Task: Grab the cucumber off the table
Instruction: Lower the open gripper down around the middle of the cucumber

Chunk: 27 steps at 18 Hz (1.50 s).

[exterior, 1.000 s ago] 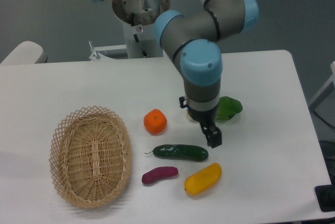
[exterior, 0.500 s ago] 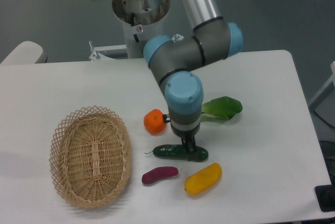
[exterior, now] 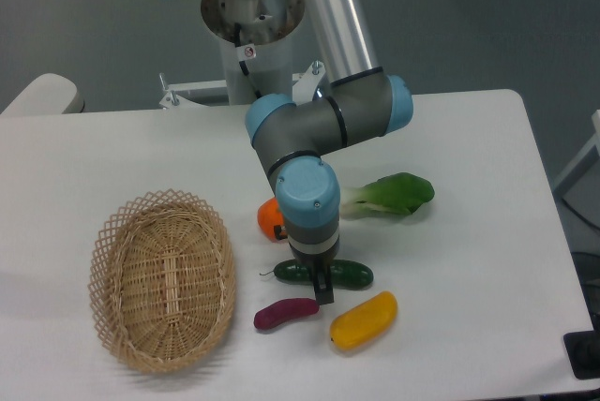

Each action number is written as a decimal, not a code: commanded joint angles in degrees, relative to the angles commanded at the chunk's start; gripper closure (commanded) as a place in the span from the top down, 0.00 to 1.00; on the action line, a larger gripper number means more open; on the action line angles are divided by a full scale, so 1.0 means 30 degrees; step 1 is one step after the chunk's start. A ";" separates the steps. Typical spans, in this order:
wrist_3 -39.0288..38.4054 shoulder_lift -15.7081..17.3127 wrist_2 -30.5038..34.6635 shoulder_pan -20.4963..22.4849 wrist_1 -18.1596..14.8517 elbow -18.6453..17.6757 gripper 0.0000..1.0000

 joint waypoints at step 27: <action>0.0028 0.0086 -0.0058 0.0205 0.0968 -0.0821 0.25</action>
